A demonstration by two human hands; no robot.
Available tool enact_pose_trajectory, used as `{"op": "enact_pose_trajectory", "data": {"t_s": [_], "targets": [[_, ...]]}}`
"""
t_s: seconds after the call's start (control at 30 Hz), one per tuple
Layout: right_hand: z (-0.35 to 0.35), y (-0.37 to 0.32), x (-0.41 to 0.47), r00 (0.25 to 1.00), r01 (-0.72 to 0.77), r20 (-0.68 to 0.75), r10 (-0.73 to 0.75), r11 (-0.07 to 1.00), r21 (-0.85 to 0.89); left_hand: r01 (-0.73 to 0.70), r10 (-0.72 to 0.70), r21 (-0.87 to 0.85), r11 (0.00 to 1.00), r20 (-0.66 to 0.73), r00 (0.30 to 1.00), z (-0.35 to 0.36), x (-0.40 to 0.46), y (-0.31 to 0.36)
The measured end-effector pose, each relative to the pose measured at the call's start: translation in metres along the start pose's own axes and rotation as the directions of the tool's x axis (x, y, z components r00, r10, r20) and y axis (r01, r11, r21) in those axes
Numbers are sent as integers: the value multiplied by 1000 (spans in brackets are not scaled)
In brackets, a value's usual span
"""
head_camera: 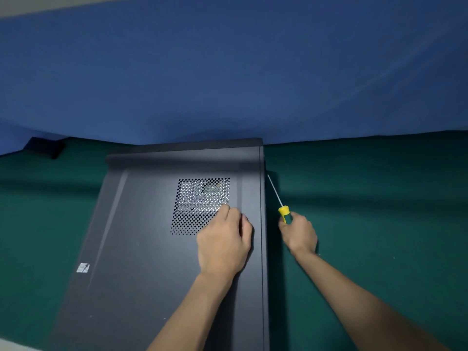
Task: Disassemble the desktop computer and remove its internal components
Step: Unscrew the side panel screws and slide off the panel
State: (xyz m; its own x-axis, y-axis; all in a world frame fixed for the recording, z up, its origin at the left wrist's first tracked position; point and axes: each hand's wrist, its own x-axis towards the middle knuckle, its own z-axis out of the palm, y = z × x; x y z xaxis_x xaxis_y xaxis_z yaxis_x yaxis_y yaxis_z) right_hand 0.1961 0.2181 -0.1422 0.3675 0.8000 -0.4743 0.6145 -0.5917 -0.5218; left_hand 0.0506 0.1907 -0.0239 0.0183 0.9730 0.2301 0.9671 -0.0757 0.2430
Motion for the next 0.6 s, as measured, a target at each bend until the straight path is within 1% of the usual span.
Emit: {"op": "enact_pose_trajectory", "data": {"t_s": [0.07, 0.13, 0.2, 0.27, 0.33, 0.37, 0.4, 0.47, 0.5, 0.53, 0.6], "targets": [[-5, 0, -3, 1000, -19, 9, 18, 997, 81, -6, 6, 2, 1000, 0, 1000, 0, -1, 0], [-14, 0, -11, 999, -35, -3, 37, 968, 247, -3, 3, -11, 1000, 2, 1000, 0, -2, -1], [-29, -1, -28, 999, -41, -5, 47, 910, 412, 20, -20, -54, 998, 14, 1000, -2, -4, -1], [-46, -1, -50, 999, -38, 24, 29, 851, 523, 98, -90, -158, 983, 60, 994, -6, -6, -2], [-66, -2, -75, 998, -15, 61, -26, 806, 591, 210, -183, -314, 926, 113, 977, -12, -14, -4], [-74, -4, -89, 996, 5, 70, -61, 793, 609, 268, -223, -416, 869, 154, 963, -16, -19, -5], [-82, -5, -104, 993, 26, 76, -93, 784, 620, 333, -259, -531, 779, 211, 942, -21, -25, -7], [-90, -11, -136, 987, 53, 81, -140, 752, 657, 456, -310, -708, 539, 337, 889, -36, -37, -12], [-92, -15, -152, 984, 65, 79, -160, 733, 677, 493, -320, -750, 441, 382, 867, -44, -43, -17], [-91, -19, -168, 981, 81, 73, -179, 723, 687, 517, -319, -771, 372, 417, 851, -51, -49, -23], [-85, -26, -198, 979, 107, 53, -195, 724, 682, 558, -303, -785, 270, 481, 823, -66, -61, -39]]}}
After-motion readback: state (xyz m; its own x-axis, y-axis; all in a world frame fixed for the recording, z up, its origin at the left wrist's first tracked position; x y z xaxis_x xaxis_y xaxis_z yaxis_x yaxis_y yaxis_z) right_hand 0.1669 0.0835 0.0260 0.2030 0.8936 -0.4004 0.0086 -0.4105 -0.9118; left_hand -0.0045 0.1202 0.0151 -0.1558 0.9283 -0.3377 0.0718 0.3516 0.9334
